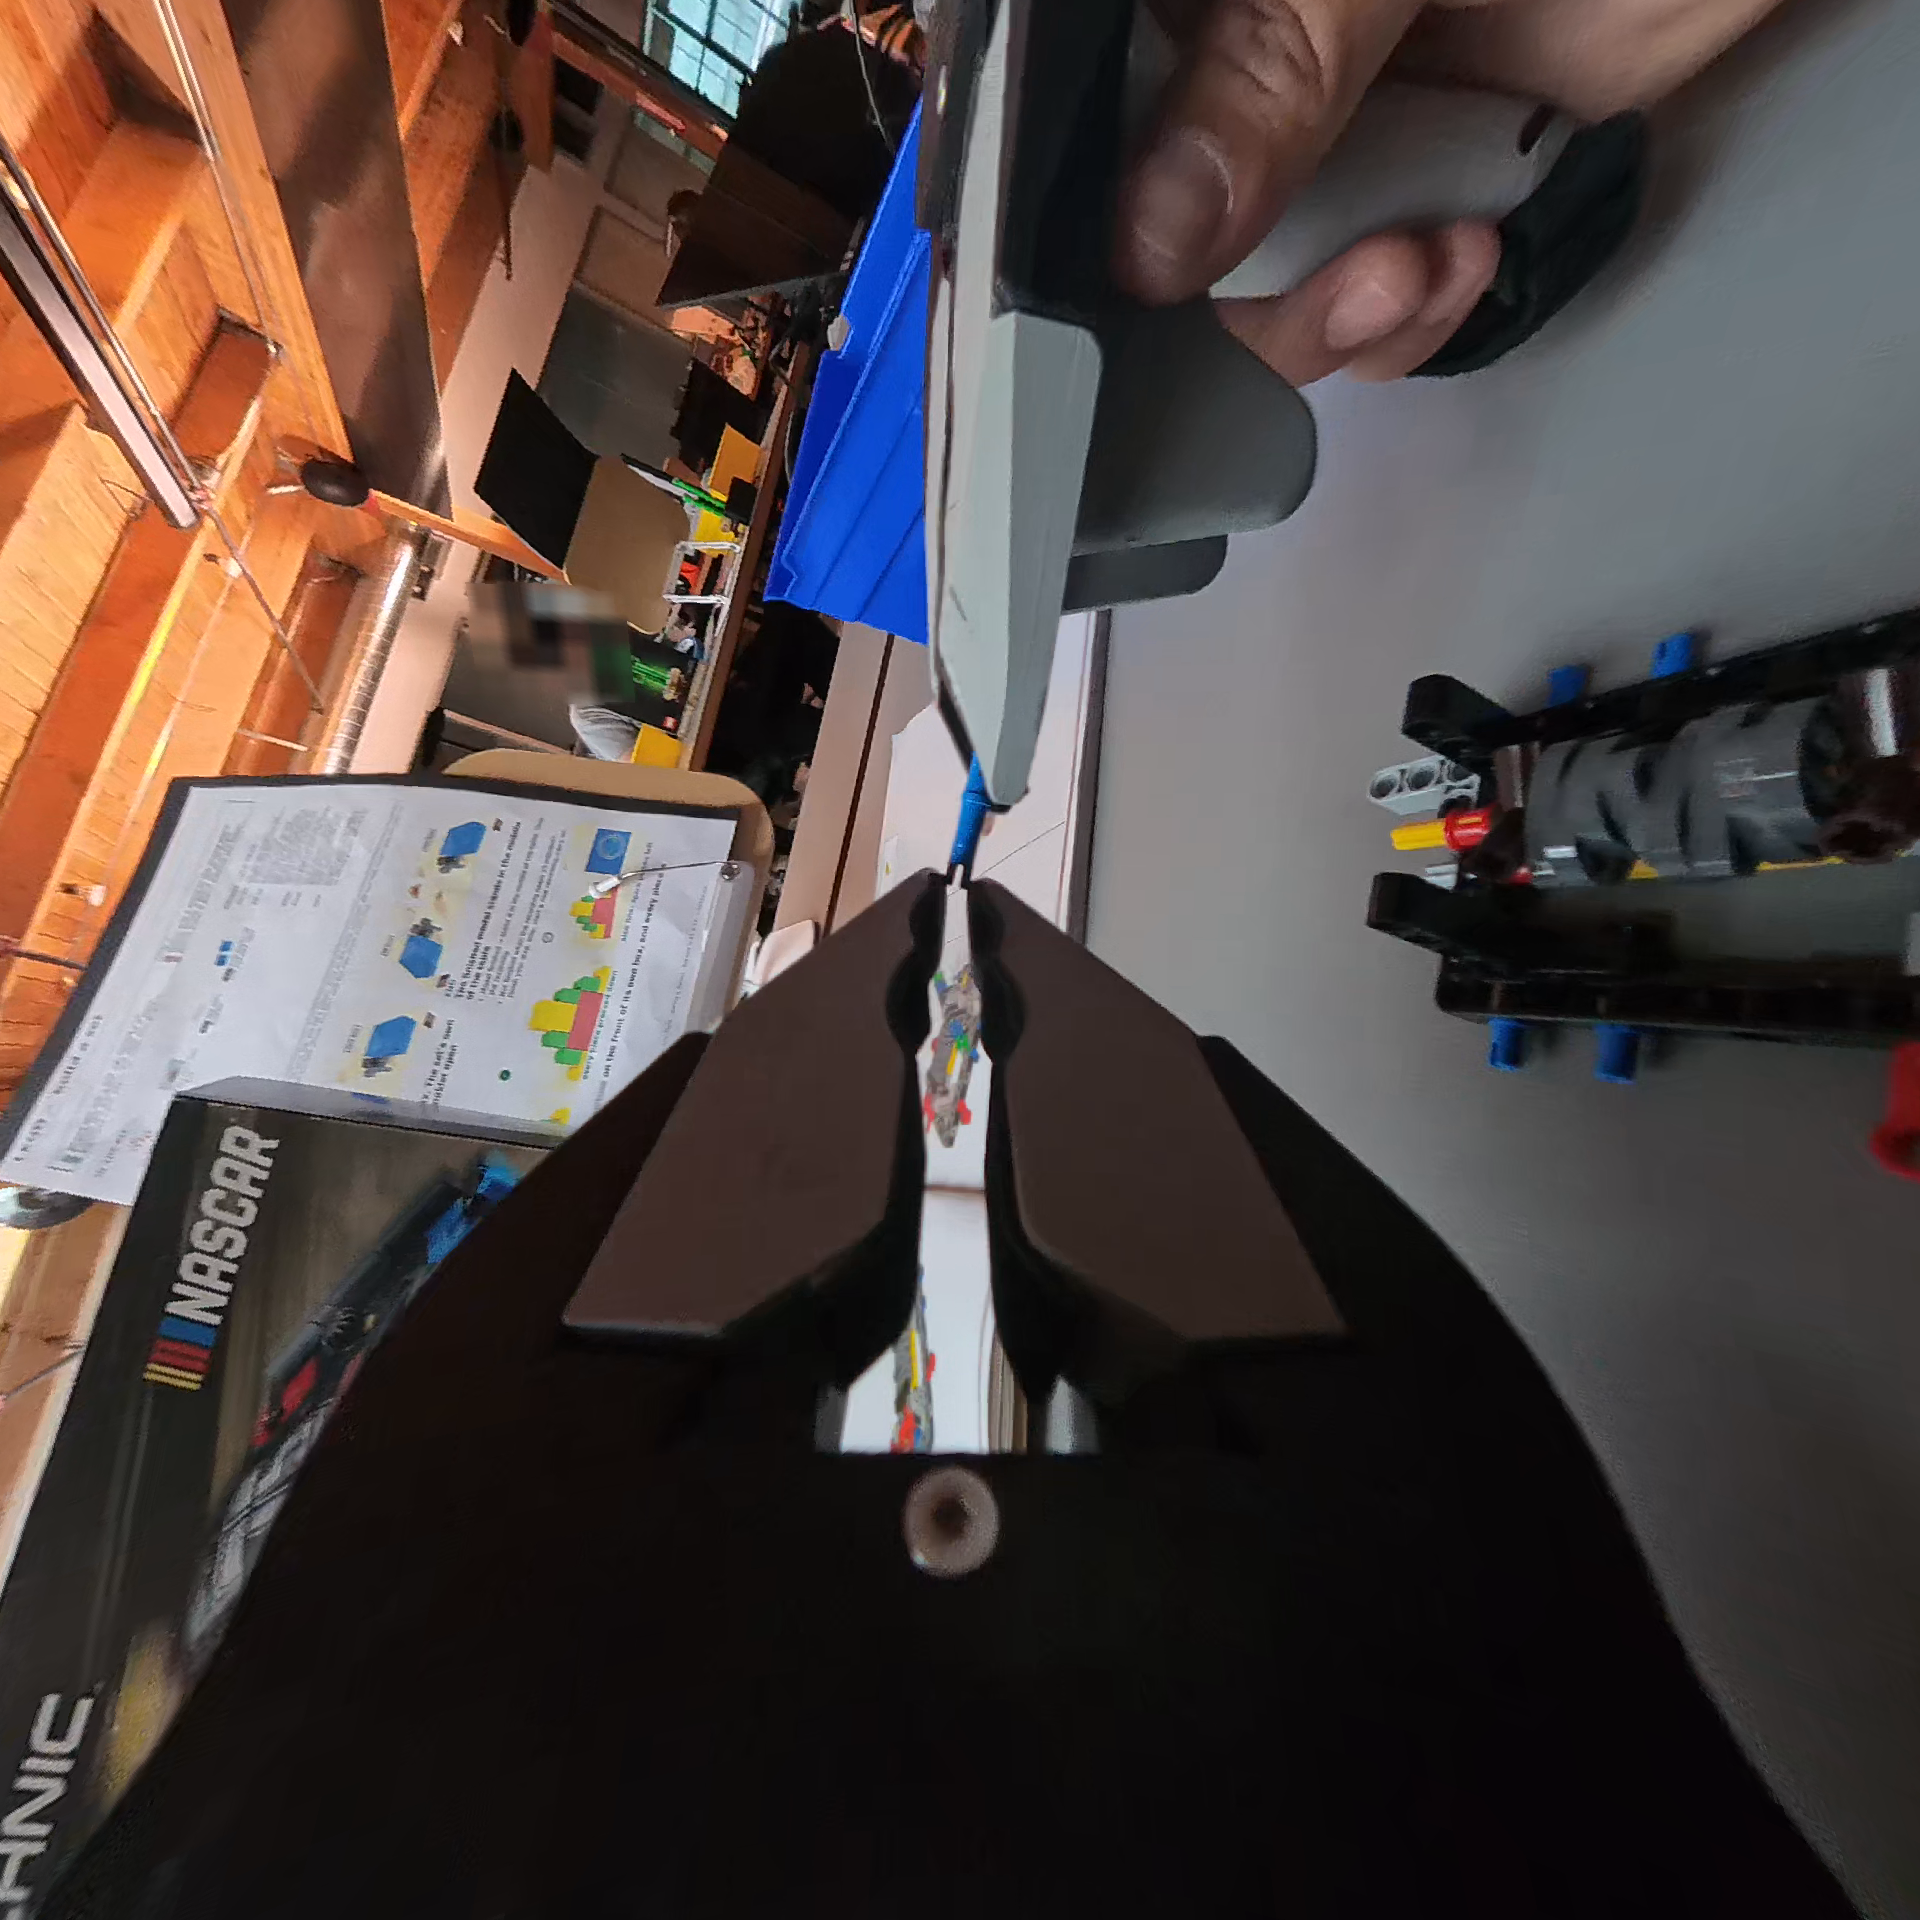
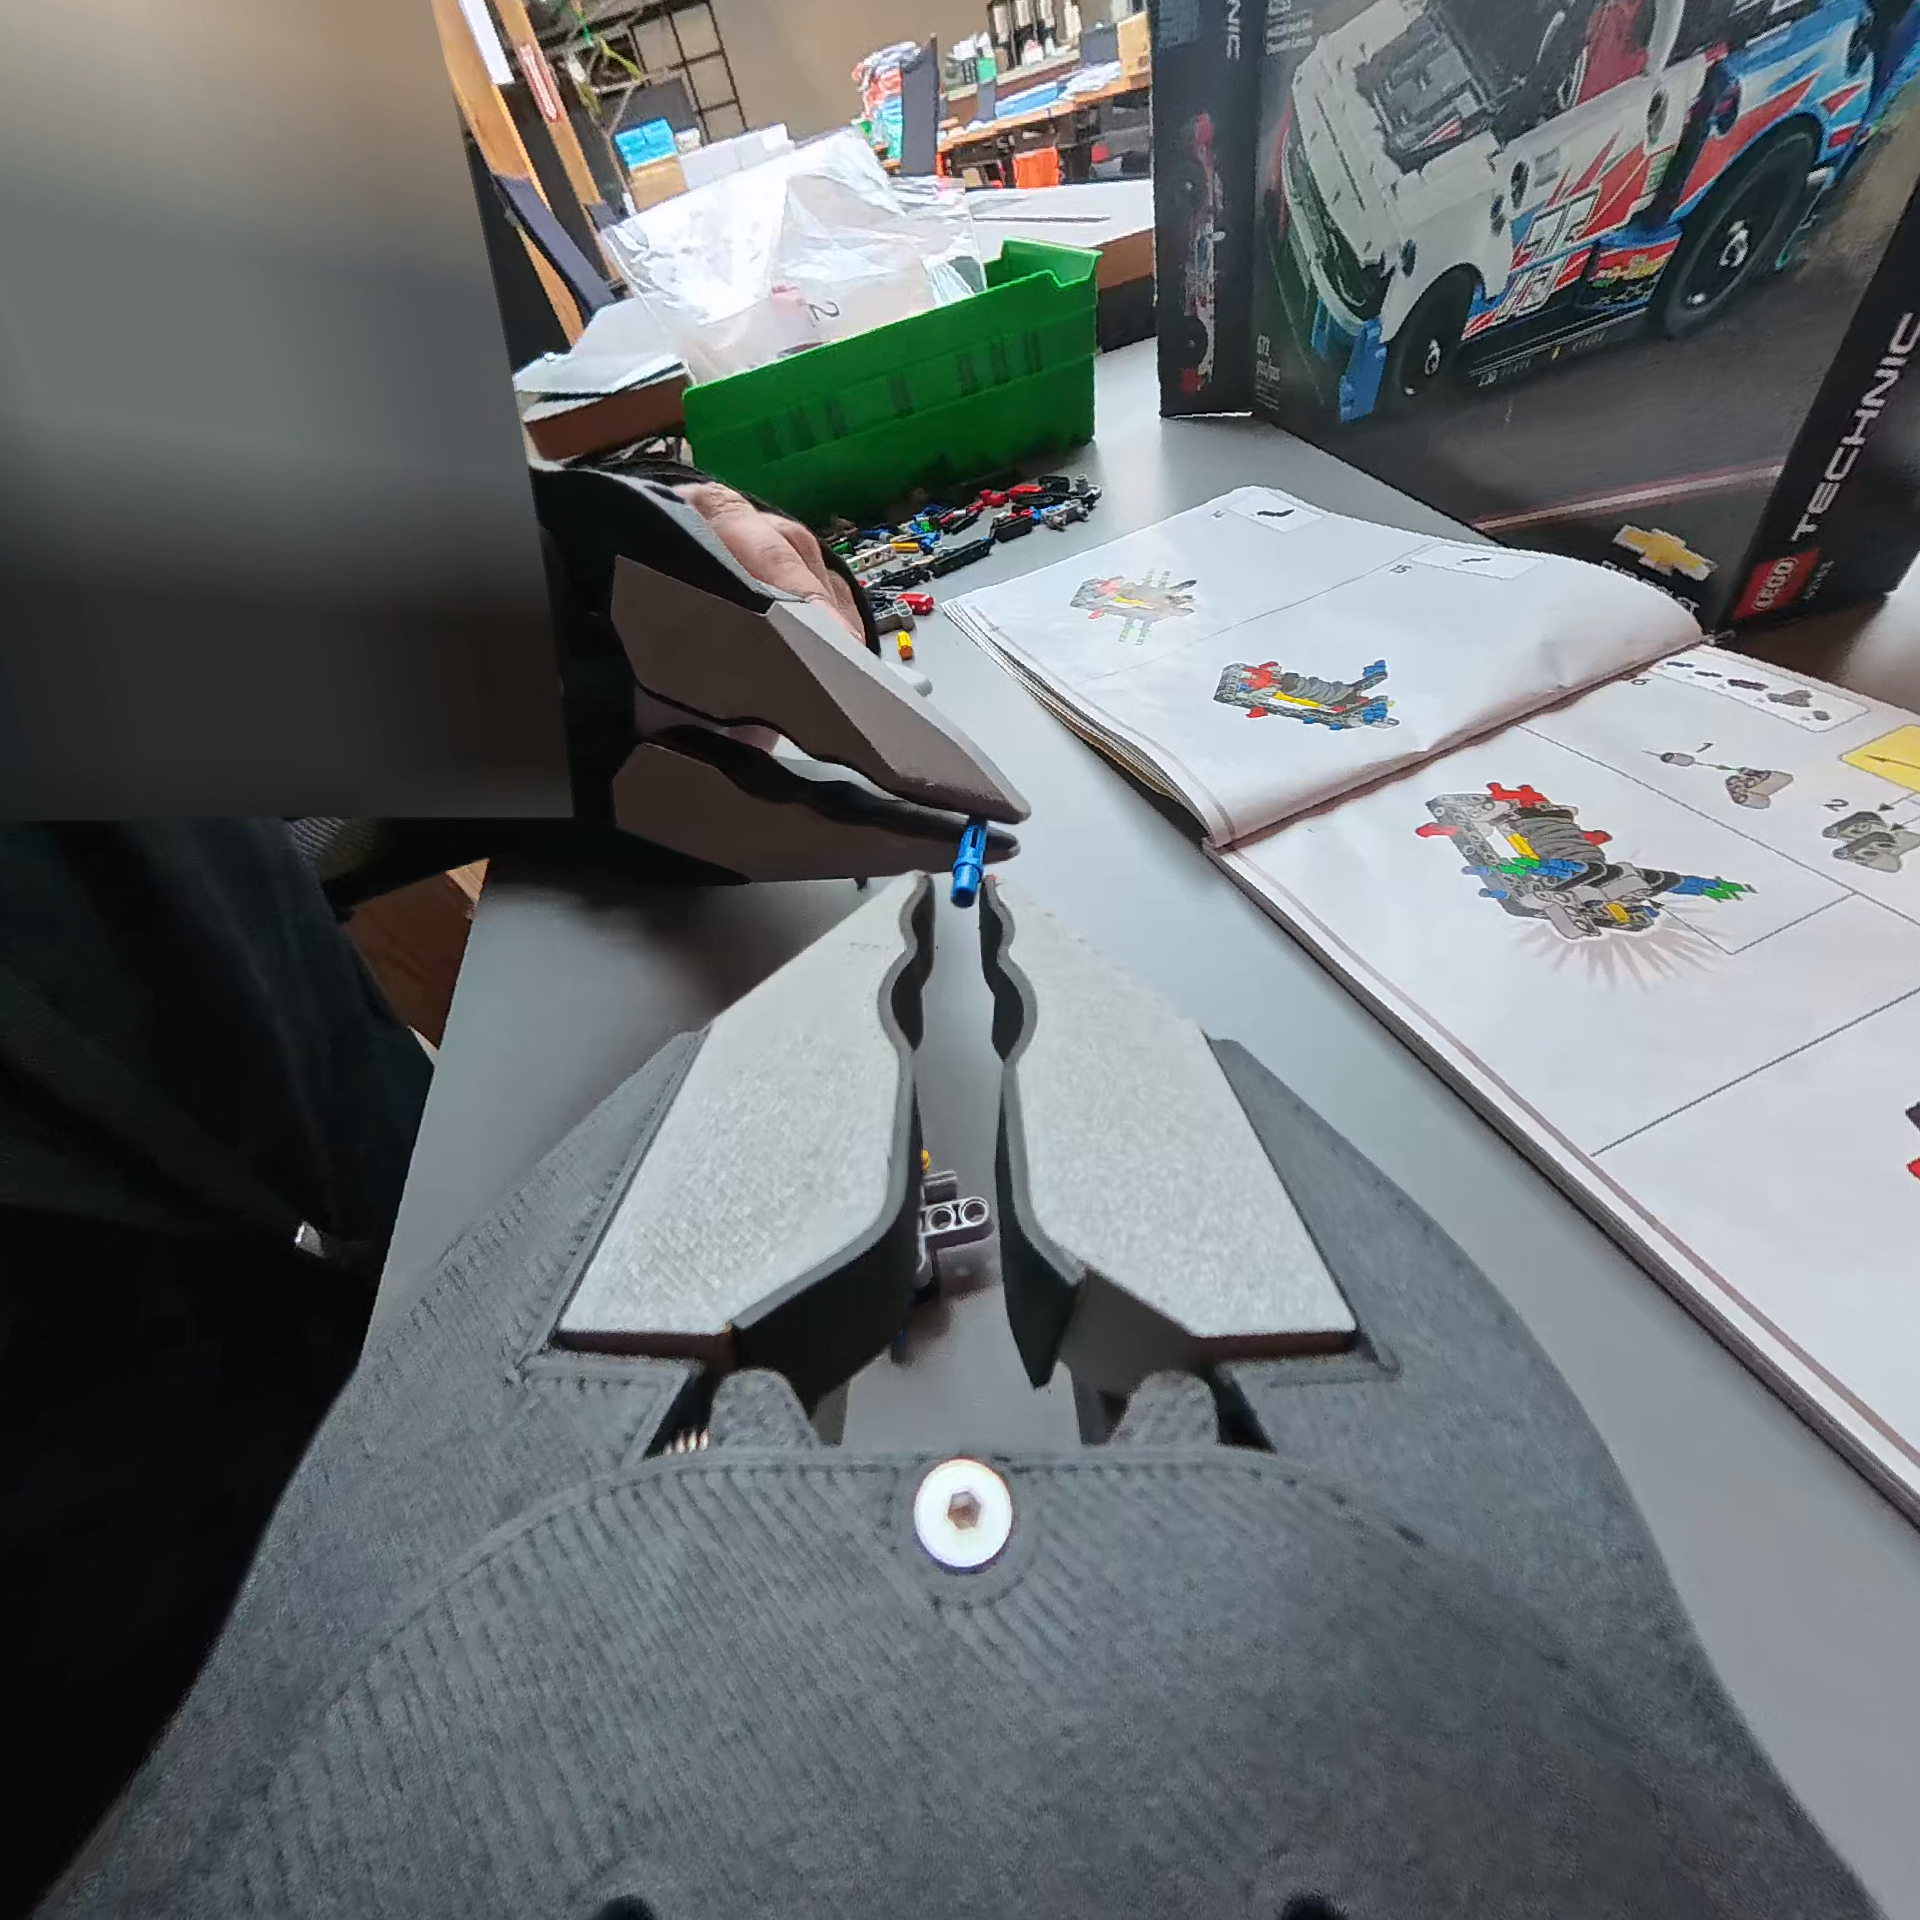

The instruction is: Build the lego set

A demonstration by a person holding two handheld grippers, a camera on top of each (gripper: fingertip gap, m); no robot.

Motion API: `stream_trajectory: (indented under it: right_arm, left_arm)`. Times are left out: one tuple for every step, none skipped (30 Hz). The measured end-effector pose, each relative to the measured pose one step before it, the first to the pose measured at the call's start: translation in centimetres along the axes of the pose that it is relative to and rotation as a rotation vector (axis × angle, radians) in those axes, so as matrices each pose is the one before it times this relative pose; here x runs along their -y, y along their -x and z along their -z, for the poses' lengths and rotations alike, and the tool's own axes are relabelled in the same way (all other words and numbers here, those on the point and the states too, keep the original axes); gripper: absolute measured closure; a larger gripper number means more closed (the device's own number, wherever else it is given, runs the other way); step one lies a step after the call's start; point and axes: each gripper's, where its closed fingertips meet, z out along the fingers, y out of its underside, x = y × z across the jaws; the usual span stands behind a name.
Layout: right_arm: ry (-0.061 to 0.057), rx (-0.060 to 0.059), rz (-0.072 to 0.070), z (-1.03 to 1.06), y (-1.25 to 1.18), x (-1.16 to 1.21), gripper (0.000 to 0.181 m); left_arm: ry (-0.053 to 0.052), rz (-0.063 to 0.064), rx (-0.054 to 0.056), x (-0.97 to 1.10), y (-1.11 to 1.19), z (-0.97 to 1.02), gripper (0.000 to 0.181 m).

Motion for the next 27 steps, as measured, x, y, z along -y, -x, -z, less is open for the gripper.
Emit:
stream_trajectory:
  right_arm:
    - [0.0042,-0.0103,0.0039,-0.030,-0.062,-0.049,0.178]
    - [0.0013,-0.0046,0.0032,-0.023,0.000,-0.009,0.178]
    - [-0.0018,-0.0017,0.0001,-0.037,0.021,0.021,0.177]
    - [0.0001,-0.0041,-0.0029,-0.070,-0.041,-0.026,0.177]
    - [0.0024,-0.0033,-0.0038,-0.099,-0.048,-0.053,0.178]
    - [0.0025,-0.0019,-0.0026,-0.084,-0.011,-0.053,0.179]
    - [0.0009,-0.0067,0.0017,-0.052,-0.068,0.004,0.180]
    - [0.0008,-0.0092,0.0067,-0.003,-0.070,0.009,0.180]
    - [0.0024,-0.0095,0.0094,0.015,-0.047,0.008,0.180]
    - [0.0055,-0.0103,0.0106,0.010,-0.067,-0.058,0.180]
    - [0.0143,-0.0082,0.0116,-0.010,-0.044,-0.241,0.180]
    - [0.0201,-0.0035,0.0157,0.008,0.003,-0.356,0.180]
    - [0.0167,-0.0030,0.0214,0.075,0.032,-0.340,0.180]
    - [0.0158,-0.0041,0.0238,0.112,0.045,-0.321,0.180]
    - [0.0169,-0.0062,0.0212,0.126,0.038,-0.342,0.180]
    - [0.0114,-0.0076,0.0171,0.118,0.037,-0.270,0.180]
    - [0.0037,-0.0052,0.0095,0.098,0.052,-0.145,0.180]
    - [-0.0005,0.0012,0.0005,0.047,0.108,-0.060,0.180]
    - [0.0002,0.0053,-0.0037,0.006,0.102,-0.047,0.180]
    - [0.0022,0.0024,-0.0014,-0.007,0.008,-0.084,0.180]
    - [0.0027,-0.0002,0.0037,0.008,-0.051,-0.106,0.180]
    - [0.0006,0.0076,0.0080,0.014,0.053,-0.066,0.180]
    - [0.0016,0.0195,0.0104,0.008,0.241,-0.066,0.180]
    - [0.0067,0.0149,0.0122,0.008,0.216,-0.128,0.180]
    - [0.0057,0.0068,0.0187,0.022,0.148,-0.125,0.180]
    - [-0.0006,0.0127,0.0262,0.033,0.278,-0.006,0.180]
    - [-0.0012,0.0140,0.0287,0.044,0.317,0.001,0.180]
  left_arm:
    - [0.0055,-0.0197,0.0052,0.011,-0.041,0.004,0.180]
    - [0.0007,-0.0208,-0.0005,0.082,-0.144,0.014,0.180]
    - [0.0073,-0.0310,0.0155,0.010,0.053,-0.003,0.180]
    - [0.0107,-0.0286,0.0201,-0.023,0.145,-0.011,0.180]
    - [0.0075,-0.0131,0.0119,0.016,0.107,-0.007,0.180]
    - [0.0053,-0.0045,0.0038,0.060,0.053,0.008,0.180]
    - [0.0073,-0.0089,0.0075,0.006,0.082,0.024,0.180]
    - [0.0062,-0.0154,0.0088,-0.019,0.055,0.002,0.180]
    - [0.0047,-0.0092,0.0016,-0.025,-0.064,-0.029,0.180]
    - [0.0052,0.0008,-0.0093,-0.059,-0.194,-0.072,0.180]
    - [0.0056,0.0126,-0.0187,-0.074,-0.299,-0.111,0.180]
    - [-0.0066,0.0301,-0.0281,0.026,-0.387,-0.033,0.180]
    - [-0.0231,0.0526,-0.0423,0.139,-0.442,-0.009,0.180]
    - [-0.0259,0.0629,-0.0524,0.114,-0.454,0.006,0.179]
    - [-0.0065,0.0543,-0.0281,-0.139,-0.056,0.054,0.181]
    - [-0.0031,0.0312,-0.0050,-0.137,0.226,0.021,0.181]
    - [-0.0099,0.0132,-0.0060,0.001,0.072,0.044,0.181]
    - [-0.0137,0.0086,-0.0109,0.128,-0.127,0.057,0.181]
    - [-0.0099,0.0118,-0.0198,0.163,-0.298,-0.003,0.180]
    - [-0.0078,0.0173,-0.0333,0.211,-0.470,-0.053,0.170]
    - [-0.0014,0.0139,-0.0229,0.101,-0.351,-0.105,0.161]
    - [-0.0040,0.0074,-0.0220,0.051,-0.365,-0.085,0.158]
    - [-0.0017,0.0096,-0.0148,-0.061,-0.246,-0.063,0.159]
    - [0.0018,0.0103,-0.0254,-0.111,-0.346,-0.097,0.160]
    - [-0.0053,0.0150,-0.0424,0.033,-0.595,-0.079,0.161]
    - [-0.0209,0.0102,-0.0369,0.232,-0.582,0.020,0.164]
    - [-0.0223,0.0001,-0.0188,0.250,-0.345,0.054,0.167]
